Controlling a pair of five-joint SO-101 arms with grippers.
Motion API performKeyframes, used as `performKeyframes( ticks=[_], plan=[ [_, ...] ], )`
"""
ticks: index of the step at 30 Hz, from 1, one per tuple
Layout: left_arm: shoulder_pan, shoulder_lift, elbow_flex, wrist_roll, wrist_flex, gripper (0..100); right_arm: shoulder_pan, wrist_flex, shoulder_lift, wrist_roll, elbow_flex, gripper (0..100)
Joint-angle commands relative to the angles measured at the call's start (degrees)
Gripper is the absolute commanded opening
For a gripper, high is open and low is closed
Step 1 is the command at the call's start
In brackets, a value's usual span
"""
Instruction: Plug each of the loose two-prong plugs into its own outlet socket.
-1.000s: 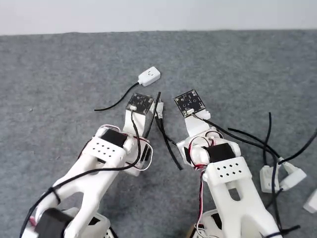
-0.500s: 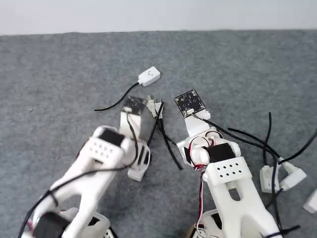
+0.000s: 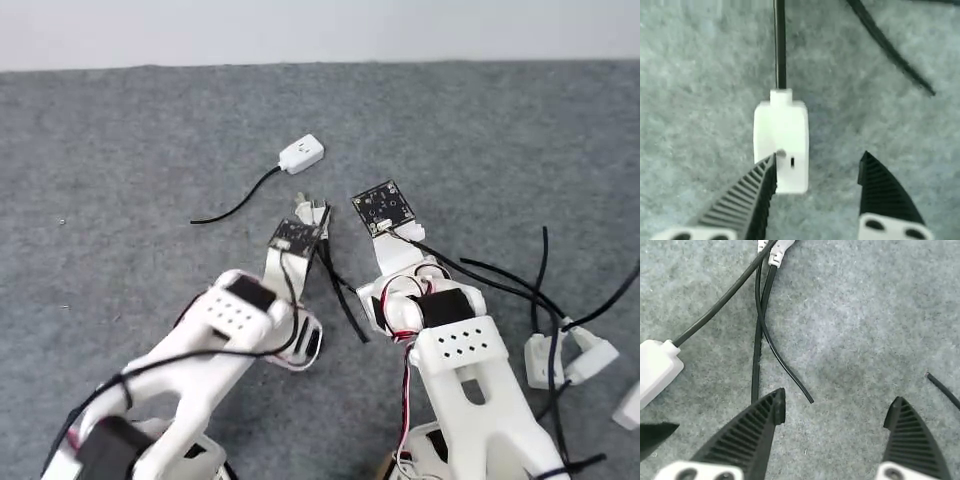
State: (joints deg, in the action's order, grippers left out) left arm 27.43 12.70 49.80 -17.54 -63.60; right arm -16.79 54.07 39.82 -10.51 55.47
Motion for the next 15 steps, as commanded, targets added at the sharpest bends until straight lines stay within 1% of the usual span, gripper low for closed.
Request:
performKeyframes(
  ticks=[1,4,9,15],
  plan=[
    [0.35,-7.21,-2.95,-0.53,0.62,25,0.48,-1.10,1.45,0.26,-0.79,31.8],
    [0.35,-9.76,-4.18,-0.53,0.62,25,0.48,-1.10,1.45,0.26,-0.79,31.8],
    [0.00,-10.11,-3.91,-0.53,0.62,25,0.48,-1.10,1.45,0.26,-0.79,31.8],
    [-7.47,-10.20,-3.65,-0.18,0.53,25,0.48,-1.10,1.45,0.26,-0.79,31.8]
  ],
)
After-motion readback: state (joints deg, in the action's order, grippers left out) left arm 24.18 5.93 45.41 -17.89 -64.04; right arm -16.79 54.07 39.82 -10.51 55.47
